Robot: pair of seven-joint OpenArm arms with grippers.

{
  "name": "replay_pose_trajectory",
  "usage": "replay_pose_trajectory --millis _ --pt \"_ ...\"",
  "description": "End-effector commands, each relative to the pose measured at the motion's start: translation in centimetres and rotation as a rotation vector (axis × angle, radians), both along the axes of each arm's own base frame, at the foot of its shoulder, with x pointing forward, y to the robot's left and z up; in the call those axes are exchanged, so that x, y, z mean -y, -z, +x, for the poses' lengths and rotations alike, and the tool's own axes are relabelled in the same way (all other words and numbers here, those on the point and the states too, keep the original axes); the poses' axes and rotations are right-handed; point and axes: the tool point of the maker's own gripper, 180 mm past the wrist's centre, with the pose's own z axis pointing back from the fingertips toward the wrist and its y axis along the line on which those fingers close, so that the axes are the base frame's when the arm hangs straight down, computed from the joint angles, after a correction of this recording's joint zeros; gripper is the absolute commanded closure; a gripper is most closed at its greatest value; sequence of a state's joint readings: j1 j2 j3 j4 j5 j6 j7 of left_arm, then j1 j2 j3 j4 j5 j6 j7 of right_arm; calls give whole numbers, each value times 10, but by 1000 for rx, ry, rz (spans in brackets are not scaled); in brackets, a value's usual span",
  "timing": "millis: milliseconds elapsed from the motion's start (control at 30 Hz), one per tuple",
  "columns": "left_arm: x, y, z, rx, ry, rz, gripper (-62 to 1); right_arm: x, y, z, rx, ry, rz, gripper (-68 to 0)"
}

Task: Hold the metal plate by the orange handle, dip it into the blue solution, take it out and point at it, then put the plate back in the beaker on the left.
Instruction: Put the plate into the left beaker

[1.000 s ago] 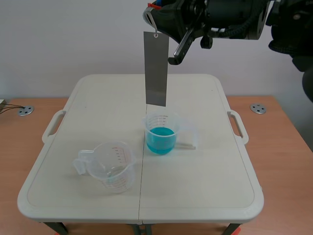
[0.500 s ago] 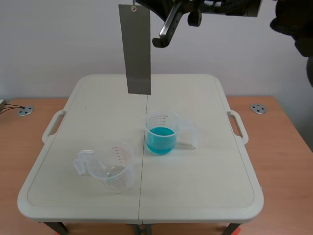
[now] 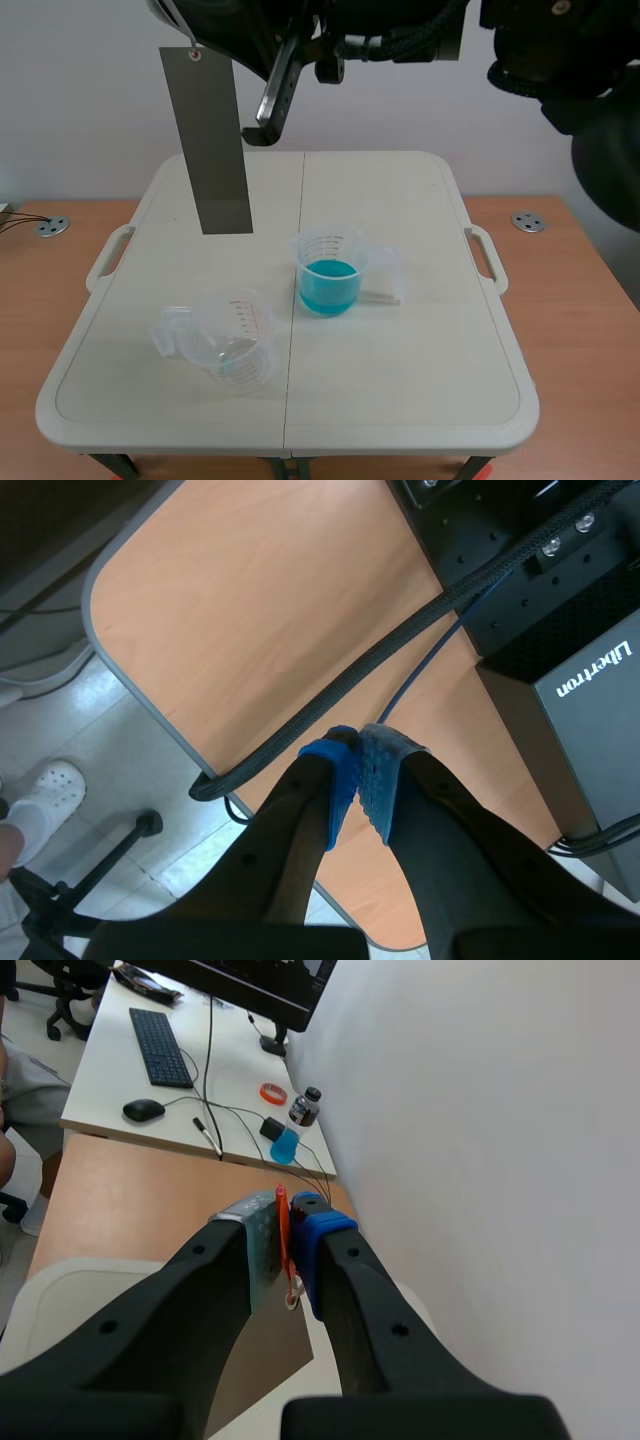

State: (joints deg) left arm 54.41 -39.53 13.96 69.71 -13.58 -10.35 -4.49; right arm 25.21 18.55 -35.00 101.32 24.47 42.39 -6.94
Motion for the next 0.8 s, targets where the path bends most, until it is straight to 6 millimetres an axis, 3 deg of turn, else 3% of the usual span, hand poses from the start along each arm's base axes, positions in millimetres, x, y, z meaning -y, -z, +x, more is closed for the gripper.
replay_pose_trajectory --millis 0,267,767 --pt "-3 1 3 1 0 8 -29 -6 -16 -6 38 -32 30 -13" --pt "-15 8 5 -12 -6 43 -29 -25 -8 -22 14 -90 12 -13" --pt "-14 8 4 -15 -5 42 -29 -34 2 -33 -3 -129 -10 -13"
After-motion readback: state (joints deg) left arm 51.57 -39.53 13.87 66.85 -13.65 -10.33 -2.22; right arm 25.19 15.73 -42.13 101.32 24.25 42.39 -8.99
